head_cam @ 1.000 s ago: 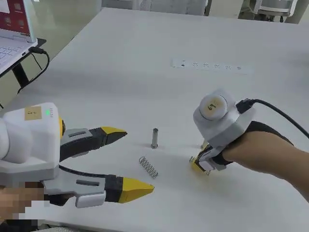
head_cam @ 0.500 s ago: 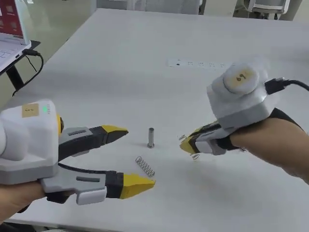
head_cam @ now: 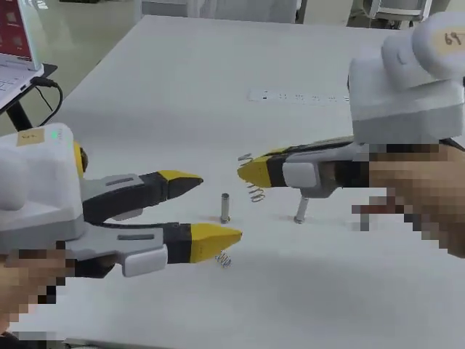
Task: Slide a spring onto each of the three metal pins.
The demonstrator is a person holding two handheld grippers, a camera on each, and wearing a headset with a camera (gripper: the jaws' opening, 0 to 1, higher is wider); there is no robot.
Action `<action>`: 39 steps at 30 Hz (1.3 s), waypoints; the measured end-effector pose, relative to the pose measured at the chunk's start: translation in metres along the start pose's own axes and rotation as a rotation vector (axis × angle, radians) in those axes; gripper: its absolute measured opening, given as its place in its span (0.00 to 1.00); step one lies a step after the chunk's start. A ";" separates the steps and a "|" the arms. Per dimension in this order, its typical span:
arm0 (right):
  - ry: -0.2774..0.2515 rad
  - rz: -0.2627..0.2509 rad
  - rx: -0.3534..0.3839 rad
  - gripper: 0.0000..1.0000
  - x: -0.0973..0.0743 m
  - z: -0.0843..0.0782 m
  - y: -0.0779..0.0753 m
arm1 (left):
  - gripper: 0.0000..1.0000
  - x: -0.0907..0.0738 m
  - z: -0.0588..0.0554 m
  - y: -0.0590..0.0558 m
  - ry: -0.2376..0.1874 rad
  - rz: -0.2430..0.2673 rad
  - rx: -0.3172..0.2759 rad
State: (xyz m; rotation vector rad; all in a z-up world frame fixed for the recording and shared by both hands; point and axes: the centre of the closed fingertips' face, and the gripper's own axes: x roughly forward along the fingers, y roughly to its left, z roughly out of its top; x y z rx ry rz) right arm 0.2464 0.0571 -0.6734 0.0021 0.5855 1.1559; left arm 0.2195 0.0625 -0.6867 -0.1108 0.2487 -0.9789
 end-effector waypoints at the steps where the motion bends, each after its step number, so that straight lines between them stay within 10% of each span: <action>1: -0.011 0.008 0.003 0.08 0.000 0.003 0.003 | 0.50 0.000 0.003 0.000 -0.012 -0.001 -0.010; 12: -0.108 0.091 0.031 0.08 0.001 0.023 0.024 | 0.33 0.003 0.024 -0.005 -0.091 -0.022 -0.051; 39: -0.144 0.138 0.003 0.08 0.003 0.029 0.035 | 0.04 0.005 0.024 -0.008 -0.066 -0.033 -0.006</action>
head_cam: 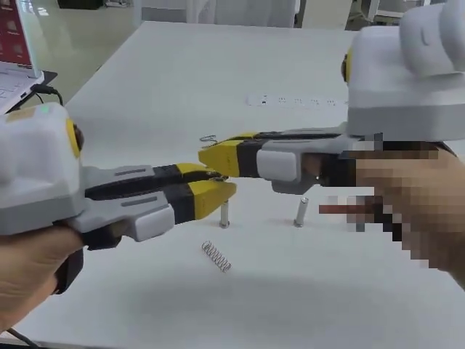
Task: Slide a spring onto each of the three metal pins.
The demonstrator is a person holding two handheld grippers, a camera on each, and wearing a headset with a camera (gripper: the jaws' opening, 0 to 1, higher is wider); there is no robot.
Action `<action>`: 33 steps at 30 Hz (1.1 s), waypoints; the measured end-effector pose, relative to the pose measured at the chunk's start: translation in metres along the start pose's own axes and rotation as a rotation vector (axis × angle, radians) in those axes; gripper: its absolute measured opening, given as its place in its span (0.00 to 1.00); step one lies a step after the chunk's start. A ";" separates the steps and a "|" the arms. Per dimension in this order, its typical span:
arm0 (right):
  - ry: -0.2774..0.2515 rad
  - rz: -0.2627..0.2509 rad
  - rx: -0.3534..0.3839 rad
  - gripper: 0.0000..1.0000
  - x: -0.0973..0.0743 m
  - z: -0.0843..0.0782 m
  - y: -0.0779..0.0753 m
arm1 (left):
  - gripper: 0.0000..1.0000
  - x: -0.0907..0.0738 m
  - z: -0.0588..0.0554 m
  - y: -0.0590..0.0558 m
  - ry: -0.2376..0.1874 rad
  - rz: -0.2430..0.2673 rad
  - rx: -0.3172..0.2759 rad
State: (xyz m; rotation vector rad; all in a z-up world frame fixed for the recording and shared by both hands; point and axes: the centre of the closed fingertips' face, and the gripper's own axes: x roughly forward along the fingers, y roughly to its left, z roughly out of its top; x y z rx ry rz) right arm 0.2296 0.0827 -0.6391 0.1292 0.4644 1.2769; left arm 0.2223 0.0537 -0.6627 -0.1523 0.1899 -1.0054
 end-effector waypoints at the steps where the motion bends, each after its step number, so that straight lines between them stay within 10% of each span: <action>1: 0.003 0.000 -0.003 0.08 -0.001 0.000 0.000 | 0.04 0.000 -0.001 0.000 0.003 -0.002 0.011; 9: 0.092 0.025 -0.055 0.08 -0.007 -0.012 0.006 | 0.03 -0.001 -0.009 -0.007 0.067 -0.031 0.105; 33: 0.624 0.153 -0.275 0.08 -0.043 -0.085 0.033 | 0.02 0.008 -0.068 -0.060 0.468 -0.258 0.478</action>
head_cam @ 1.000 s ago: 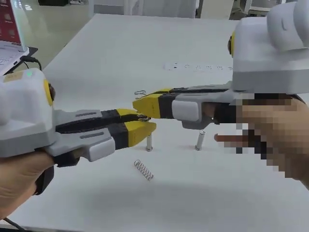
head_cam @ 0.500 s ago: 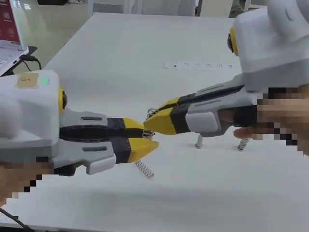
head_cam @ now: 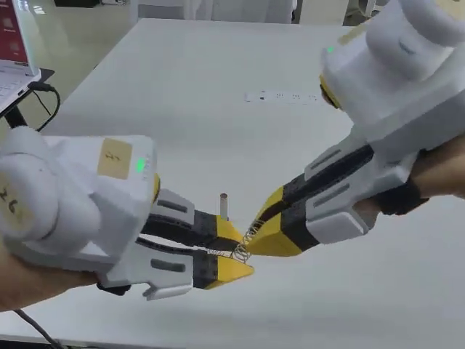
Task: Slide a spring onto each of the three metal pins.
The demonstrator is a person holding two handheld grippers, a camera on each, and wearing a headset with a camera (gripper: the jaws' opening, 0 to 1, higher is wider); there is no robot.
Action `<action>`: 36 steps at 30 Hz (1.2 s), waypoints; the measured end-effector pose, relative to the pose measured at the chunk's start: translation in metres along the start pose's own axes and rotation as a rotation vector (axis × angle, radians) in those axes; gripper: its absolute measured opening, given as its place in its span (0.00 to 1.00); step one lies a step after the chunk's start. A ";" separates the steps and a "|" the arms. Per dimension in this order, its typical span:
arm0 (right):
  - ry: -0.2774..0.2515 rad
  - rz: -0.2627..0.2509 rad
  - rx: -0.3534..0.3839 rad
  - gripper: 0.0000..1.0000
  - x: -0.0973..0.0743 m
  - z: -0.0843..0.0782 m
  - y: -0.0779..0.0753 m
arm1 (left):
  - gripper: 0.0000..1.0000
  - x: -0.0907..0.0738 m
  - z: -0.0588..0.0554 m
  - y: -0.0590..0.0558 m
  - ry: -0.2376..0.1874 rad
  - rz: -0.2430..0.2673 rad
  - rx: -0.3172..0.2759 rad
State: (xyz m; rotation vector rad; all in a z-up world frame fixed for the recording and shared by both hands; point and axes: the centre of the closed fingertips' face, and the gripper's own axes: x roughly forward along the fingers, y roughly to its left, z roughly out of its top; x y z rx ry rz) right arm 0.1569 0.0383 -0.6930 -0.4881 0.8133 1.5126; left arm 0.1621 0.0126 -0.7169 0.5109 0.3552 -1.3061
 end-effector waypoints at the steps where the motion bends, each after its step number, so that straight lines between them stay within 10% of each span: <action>1: 0.012 0.001 -0.006 0.08 0.001 -0.002 0.001 | 0.02 0.001 -0.001 -0.001 0.008 -0.005 0.002; 19: 0.142 -0.011 -0.089 0.08 0.010 -0.017 0.004 | 0.02 0.008 -0.014 -0.004 0.119 -0.029 0.008; 36: 0.145 -0.016 -0.090 0.08 0.014 -0.017 -0.001 | 0.02 0.007 -0.013 -0.003 0.109 -0.013 -0.030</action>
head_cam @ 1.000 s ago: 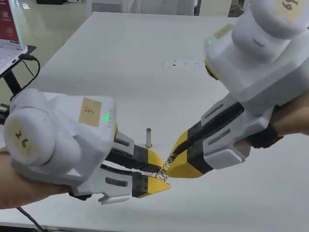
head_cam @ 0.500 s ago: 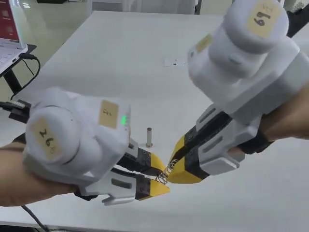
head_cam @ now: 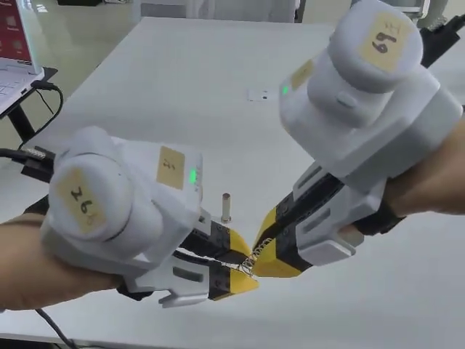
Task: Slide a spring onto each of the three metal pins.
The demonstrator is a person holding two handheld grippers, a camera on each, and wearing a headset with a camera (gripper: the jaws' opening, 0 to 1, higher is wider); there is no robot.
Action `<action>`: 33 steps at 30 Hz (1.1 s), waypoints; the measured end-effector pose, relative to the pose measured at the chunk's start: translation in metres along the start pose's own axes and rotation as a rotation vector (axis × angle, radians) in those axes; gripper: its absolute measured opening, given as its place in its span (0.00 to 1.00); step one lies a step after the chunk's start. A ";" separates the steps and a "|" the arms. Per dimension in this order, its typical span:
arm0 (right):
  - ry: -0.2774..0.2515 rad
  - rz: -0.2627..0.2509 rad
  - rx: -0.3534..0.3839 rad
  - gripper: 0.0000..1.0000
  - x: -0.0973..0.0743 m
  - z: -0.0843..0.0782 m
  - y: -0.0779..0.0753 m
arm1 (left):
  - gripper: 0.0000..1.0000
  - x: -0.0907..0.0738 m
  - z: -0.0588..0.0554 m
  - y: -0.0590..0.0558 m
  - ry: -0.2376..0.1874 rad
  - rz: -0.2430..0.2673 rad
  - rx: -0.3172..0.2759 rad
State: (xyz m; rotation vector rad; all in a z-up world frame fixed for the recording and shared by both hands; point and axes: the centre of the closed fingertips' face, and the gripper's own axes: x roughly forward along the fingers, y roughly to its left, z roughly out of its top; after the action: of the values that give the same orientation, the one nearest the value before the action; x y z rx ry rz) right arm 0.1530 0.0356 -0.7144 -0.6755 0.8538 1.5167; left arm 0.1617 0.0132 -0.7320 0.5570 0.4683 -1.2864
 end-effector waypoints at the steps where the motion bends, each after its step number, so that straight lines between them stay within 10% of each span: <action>1: 0.002 -0.004 0.000 0.08 0.000 -0.001 -0.001 | 0.02 0.000 0.000 0.001 -0.009 0.005 0.002; 12: 0.018 -0.012 0.009 0.08 -0.001 -0.003 -0.003 | 0.08 0.002 -0.001 0.007 -0.057 0.016 -0.023; 33: 0.016 -0.075 0.048 0.08 -0.014 -0.013 -0.027 | 0.33 -0.012 -0.048 0.036 -0.063 0.122 -0.175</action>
State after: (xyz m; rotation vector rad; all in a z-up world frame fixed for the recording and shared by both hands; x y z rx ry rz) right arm 0.1807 0.0181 -0.7137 -0.6784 0.8650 1.4217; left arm 0.1936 0.0592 -0.7578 0.3907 0.4818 -1.1306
